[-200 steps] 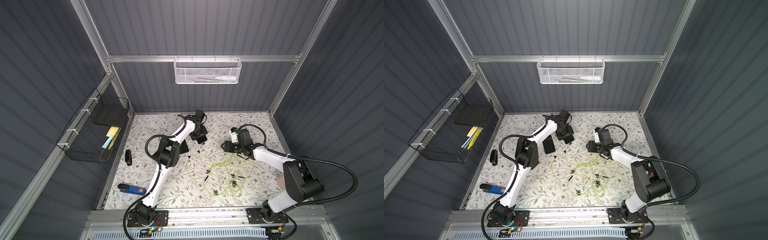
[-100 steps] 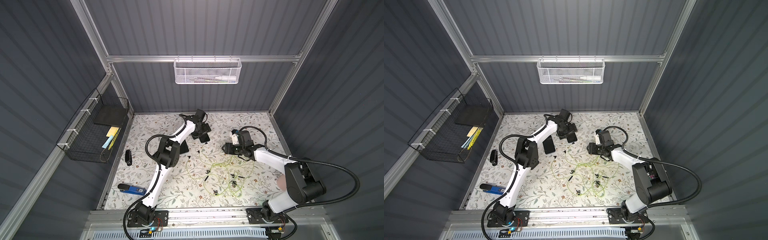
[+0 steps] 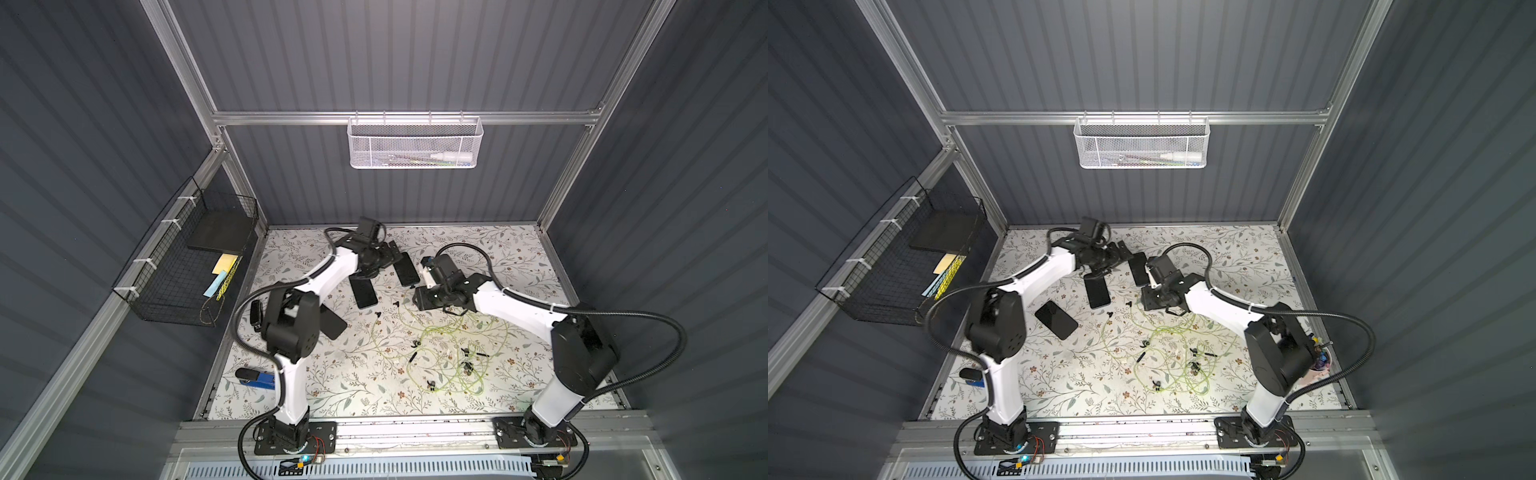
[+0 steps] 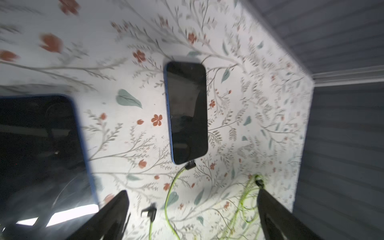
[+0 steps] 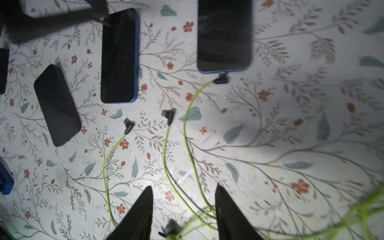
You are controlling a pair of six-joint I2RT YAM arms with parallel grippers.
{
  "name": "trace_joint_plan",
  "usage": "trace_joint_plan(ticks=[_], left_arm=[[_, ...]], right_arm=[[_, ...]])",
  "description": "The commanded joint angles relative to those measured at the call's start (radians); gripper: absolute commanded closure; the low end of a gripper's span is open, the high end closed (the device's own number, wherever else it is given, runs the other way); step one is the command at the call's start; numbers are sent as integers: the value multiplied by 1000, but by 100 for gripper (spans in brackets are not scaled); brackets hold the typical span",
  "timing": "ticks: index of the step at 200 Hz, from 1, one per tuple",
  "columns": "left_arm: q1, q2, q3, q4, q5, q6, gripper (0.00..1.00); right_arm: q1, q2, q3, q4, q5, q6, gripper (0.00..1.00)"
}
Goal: Plug wired earphones into phones
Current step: Place the phone at the center of the board, then pick up the wired earphone from the center of the board.
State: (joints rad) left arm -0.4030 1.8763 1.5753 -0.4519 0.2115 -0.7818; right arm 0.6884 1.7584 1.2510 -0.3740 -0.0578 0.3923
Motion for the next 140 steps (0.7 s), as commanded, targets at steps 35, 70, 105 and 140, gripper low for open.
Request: trace_joint_plan(ticks=[35,70,105,140], left_arm=[[97,-320,-372,159,103,3,14],[159,-396,-445,162,151,-8,18],[164,-418,-480,159,150,-5,19],[165,-424,-519,179,165,-18,21]], right_arm=[[85,271,264,-181,83,2,57],[94,359,327,-206,104,13,62],[113,438,394,-266,119,9,66],[128,504,472,-397,178,-7,83]])
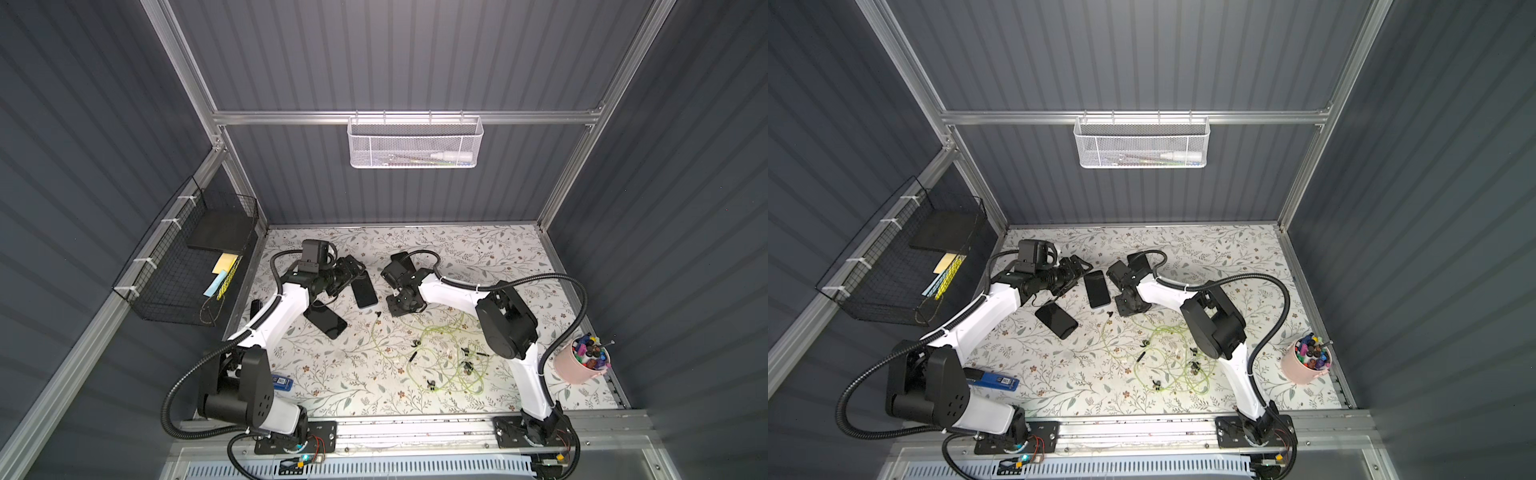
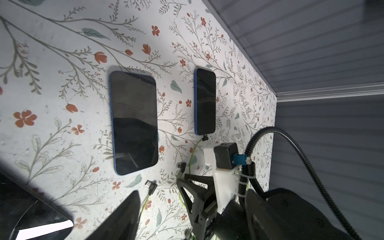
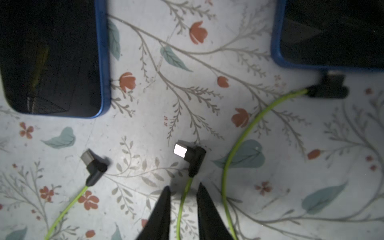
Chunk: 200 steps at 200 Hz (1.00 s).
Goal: Plug wired earphones into phones
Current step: Pick up the wired earphone from the center of the board.
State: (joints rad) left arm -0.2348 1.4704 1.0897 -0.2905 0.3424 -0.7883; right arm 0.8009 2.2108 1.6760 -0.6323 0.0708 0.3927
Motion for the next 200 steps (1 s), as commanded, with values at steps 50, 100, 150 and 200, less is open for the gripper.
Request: trace_joint_plan(ticks=[50,100,150,200], left_arm=[[-5,2,-161,193,146,-105,24],[-109,82,-278,470,194,-182,32],[-174,191,-261,618,247,-187,45],[-196,245,-272,779,304,-262,61]], right_arm=[[12,13,40,-182,-32,2,100],[-59,-164,-91,-58,-208,26,100],[-163,-347,-260,33,-418,73,100],[-200,-395,-302,63,-518,76,100]])
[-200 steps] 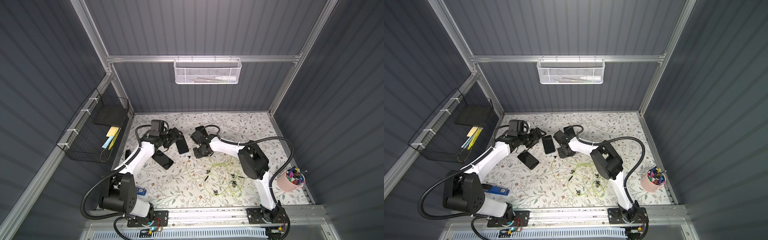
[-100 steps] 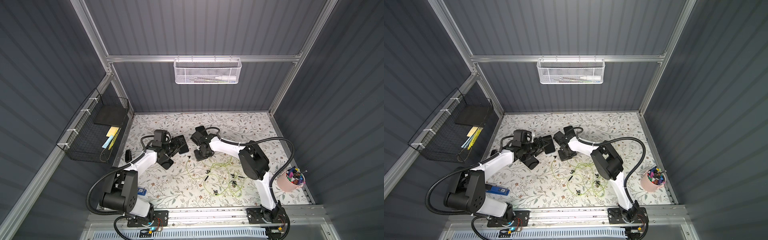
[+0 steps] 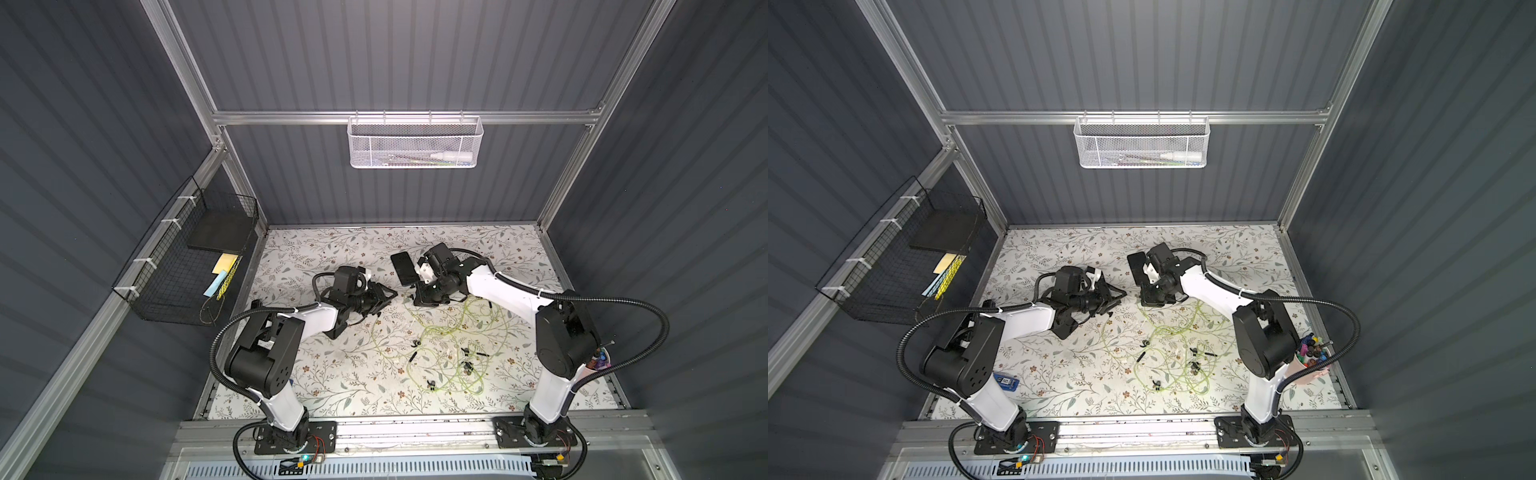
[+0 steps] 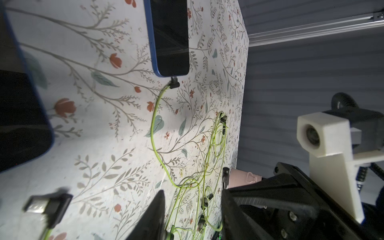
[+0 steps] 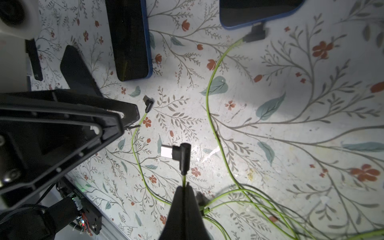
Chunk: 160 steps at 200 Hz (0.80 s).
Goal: Plug wired earphones into phones
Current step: Pick up the wired earphone from the center of the board.
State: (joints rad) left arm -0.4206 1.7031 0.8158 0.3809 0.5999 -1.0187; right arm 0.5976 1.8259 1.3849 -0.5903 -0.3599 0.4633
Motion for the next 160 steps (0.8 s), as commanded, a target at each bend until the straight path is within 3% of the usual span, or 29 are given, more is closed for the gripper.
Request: trace_joint_plan(ticks=[1,31,59,125,160], left_arm=[[-11,13,2,107,46,-32,62],[-20,16,14,97,47,-26,72],[-30,25,42,17,45,11,75],[-38,37,64,23,63,5,91],[-39,34,57,53,73,-17,94]], right_arm=[[3,-9,-10,22,-88,5,100],[1,1,-14,46,-108,11,100],[-1,4,-23,86,-119,30,100],[-1,20,-30,112,-117,46,100],[-1,32,-27,119,-109,48,100]])
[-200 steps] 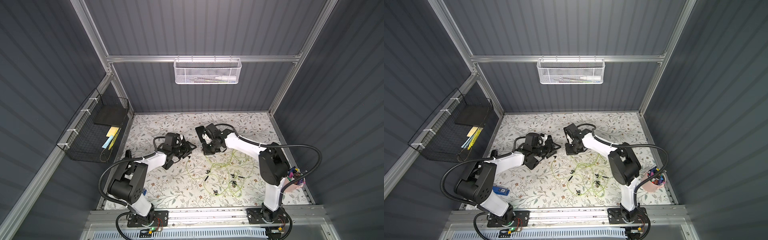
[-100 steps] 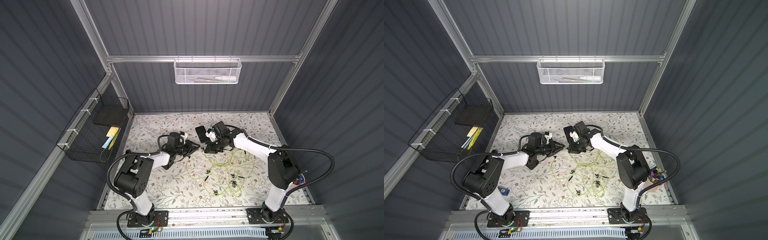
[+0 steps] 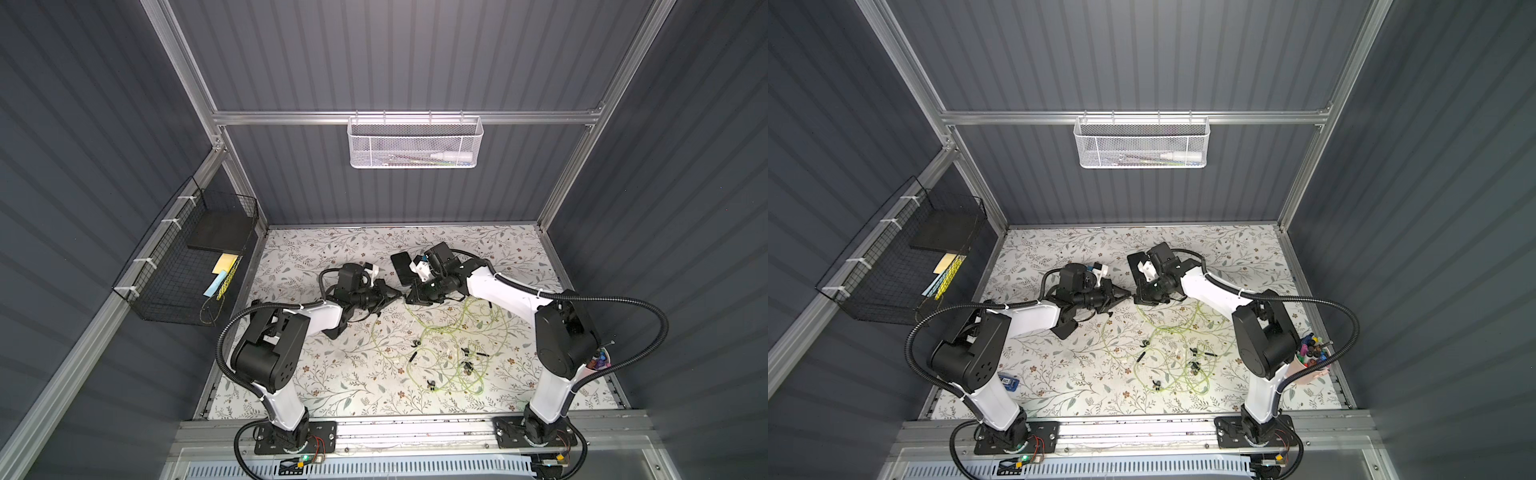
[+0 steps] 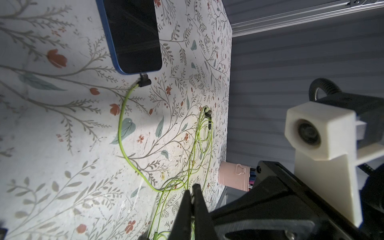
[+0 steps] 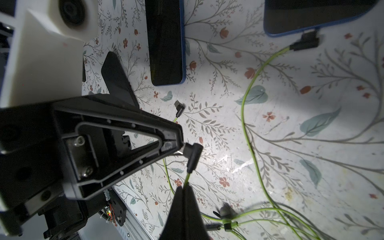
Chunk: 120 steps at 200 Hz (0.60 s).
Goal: Plug wired earphones into phones
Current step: Pick up the wired earphone from the center of the board.
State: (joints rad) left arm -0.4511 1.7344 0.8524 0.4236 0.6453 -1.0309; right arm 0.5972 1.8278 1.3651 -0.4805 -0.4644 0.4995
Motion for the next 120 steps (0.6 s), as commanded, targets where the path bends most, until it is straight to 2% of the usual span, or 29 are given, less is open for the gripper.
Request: trace_joint_plan(ticks=[1,26,49,56,67,77,93,120], left_arm=[[-9,3,20,12,28,-5,94],[-9,-1,21,24,33,-14,99],[-9,7,25,24,35,-14,100],[-9,12,26,24,38,-14,100],[-8,23,30,30,44,-12,100],[-8,37,33,53,55,-17,100],[-7,68,44,120,90,-49,100],[-6,134,94,206,182,-119,100]], right_arm=[[-1,30,-8,9,-5,12,100],[-1,34,-10,22,-8,17,100],[-17,14,-26,50,-12,27,100],[-30,3,-37,60,-23,32,91],[-60,-29,-73,88,-50,48,68],[-95,-57,-112,134,-93,69,56],[-158,-91,-192,254,-201,125,53],[-224,-99,-283,455,-377,226,56]])
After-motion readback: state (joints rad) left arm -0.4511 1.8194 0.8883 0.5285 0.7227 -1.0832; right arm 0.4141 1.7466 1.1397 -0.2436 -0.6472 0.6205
